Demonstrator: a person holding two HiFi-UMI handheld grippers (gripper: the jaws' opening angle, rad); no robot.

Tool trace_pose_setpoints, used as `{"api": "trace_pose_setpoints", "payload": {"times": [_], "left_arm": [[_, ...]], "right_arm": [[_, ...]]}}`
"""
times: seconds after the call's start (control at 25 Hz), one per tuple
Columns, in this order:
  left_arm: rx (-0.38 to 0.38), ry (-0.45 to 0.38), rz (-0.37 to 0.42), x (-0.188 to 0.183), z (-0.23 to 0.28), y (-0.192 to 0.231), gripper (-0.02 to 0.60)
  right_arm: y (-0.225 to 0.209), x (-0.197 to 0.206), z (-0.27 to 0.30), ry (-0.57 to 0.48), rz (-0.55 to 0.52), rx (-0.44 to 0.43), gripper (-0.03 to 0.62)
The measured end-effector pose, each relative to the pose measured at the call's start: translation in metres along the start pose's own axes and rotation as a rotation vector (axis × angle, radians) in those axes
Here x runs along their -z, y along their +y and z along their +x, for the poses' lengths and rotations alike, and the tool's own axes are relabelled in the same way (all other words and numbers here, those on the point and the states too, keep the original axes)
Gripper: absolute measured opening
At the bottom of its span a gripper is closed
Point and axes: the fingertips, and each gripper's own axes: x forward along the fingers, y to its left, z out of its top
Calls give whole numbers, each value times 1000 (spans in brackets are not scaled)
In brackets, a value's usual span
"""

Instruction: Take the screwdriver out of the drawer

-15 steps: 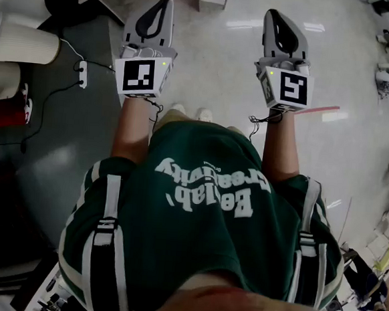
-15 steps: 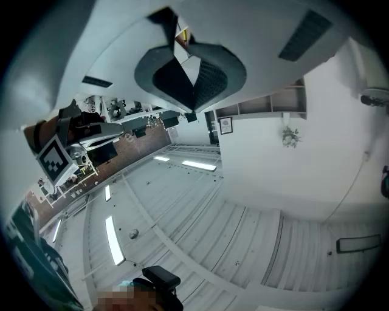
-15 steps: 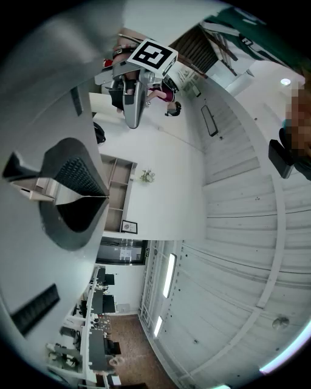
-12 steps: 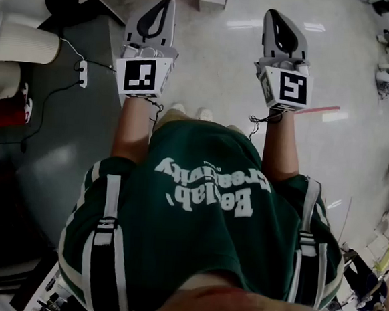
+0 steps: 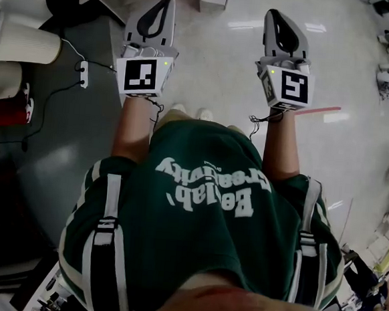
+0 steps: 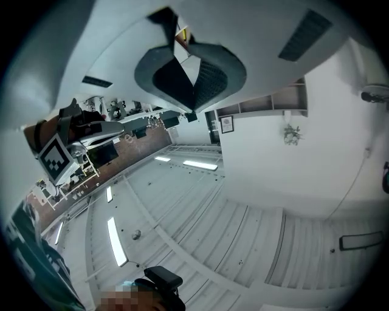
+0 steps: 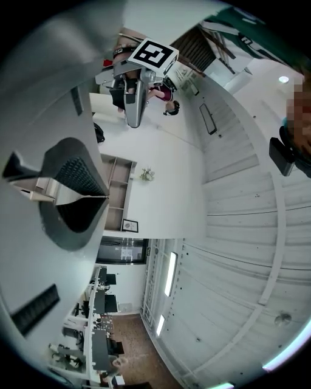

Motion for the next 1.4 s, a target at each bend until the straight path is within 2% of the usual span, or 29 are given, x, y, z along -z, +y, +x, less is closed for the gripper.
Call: {"api": "trace_pose_setpoints", "payload": {"times": [0.56,0.64,0.8,0.92,1.04,1.2,1.32,1.4], "left_arm": [[19,-2,4,-10,2,-15,17],[21,1,11,-7,3,-14,17],[23,4,17,-1,12,-5,17],[26,-4,20,2,26,-1,17],[44,-20,17,5,46,3,17],[49,-25,14,16,82,24,17],[48,-31,5,24,117,41,17],[52,-38,-3,29,141,53,17]], "right_arm": [[-12,-7,-9,-46,3,5,35],[-13,-3,-7,-23,8,13,35],[-16,-1,5,-55,12,24,36],[-22,6,16,-22,16,31,35],[-28,5,34,-36,11,34,35],[-36,2,77,-87,4,20,35],[-48,7,109,-30,7,35,35],[-53,6,134,-53,-2,22,35]]}}
